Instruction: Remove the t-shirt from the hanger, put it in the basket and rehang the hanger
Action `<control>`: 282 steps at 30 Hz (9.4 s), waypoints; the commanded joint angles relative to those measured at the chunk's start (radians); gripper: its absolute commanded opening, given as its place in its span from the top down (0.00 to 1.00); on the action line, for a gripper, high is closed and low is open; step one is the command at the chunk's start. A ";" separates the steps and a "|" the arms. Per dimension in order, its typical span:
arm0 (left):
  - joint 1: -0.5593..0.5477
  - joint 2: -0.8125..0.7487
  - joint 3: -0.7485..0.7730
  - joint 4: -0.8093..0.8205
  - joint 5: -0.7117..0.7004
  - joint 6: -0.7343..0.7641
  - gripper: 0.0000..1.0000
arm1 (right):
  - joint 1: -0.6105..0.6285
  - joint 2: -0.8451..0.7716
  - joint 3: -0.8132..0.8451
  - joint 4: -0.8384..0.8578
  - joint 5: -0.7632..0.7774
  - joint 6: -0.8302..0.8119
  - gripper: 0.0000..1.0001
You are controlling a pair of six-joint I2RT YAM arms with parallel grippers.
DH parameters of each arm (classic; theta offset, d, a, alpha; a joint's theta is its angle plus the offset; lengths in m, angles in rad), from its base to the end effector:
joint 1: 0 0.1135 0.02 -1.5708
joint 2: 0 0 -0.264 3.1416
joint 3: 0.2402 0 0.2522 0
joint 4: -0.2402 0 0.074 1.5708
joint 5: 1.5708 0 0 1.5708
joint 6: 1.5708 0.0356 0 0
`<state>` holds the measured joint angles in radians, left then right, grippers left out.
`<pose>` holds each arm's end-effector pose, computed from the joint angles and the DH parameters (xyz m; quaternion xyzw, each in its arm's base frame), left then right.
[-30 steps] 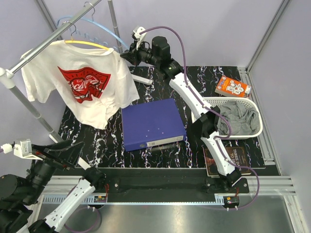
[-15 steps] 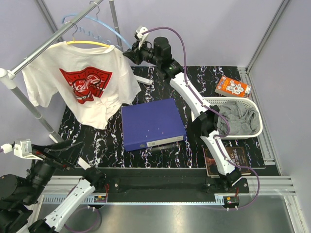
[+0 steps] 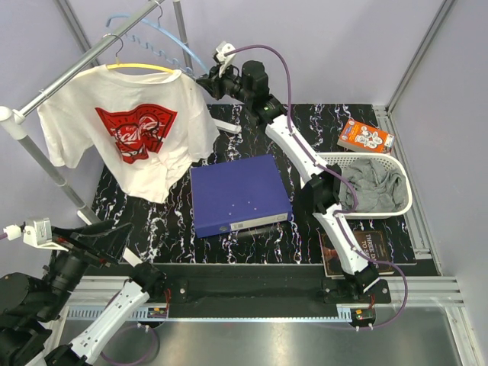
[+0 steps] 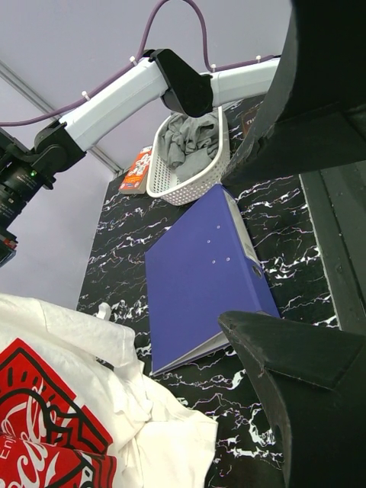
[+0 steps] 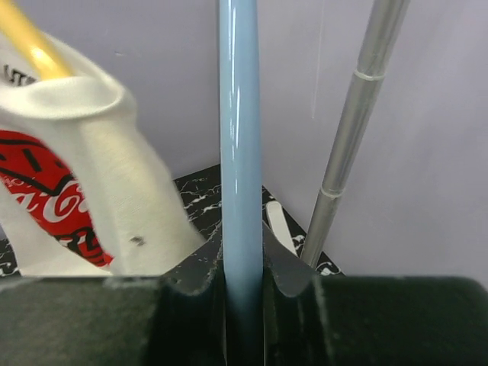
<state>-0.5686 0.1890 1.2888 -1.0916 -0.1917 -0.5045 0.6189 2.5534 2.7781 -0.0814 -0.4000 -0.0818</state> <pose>-0.0576 0.0448 0.4095 -0.0454 0.7028 -0.3033 0.6419 0.4569 0.3424 0.3883 -0.3613 0.5511 0.3220 0.6798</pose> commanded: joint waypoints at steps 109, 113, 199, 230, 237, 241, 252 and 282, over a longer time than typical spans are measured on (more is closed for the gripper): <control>0.276 1.351 0.345 1.322 -0.575 0.086 0.71 | 0.140 -1.704 -1.608 -0.600 0.454 0.399 0.00; 0.274 1.342 0.346 1.329 -0.566 0.098 0.82 | 0.140 -1.697 -1.612 -0.598 0.451 0.401 0.00; -0.079 1.636 0.596 1.579 -0.583 -0.502 1.00 | -0.174 -1.259 -1.692 0.302 0.284 0.301 0.01; 0.012 1.887 0.827 1.837 -0.246 -0.600 1.00 | -0.421 -0.791 -1.240 0.295 -0.155 0.243 0.22; 0.018 1.857 0.712 1.978 -0.170 -0.548 1.00 | -0.420 -0.733 -1.180 0.331 -0.223 0.341 0.70; 0.021 1.866 0.743 1.971 -0.172 -0.546 1.00 | -0.420 -0.719 -1.157 0.296 -0.143 0.346 0.85; 0.024 1.871 0.794 1.957 -0.230 -0.536 1.00 | -0.421 -0.820 -1.363 0.328 0.268 0.404 1.00; 0.062 1.761 0.635 2.003 -0.338 -0.539 1.00 | -0.720 -0.935 -1.733 0.446 0.403 0.746 1.00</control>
<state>-0.5865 2.0983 1.8984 0.6823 -0.4034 -1.1301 0.0132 1.6173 1.0798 0.3985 -0.0990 0.6220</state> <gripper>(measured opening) 0.122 0.014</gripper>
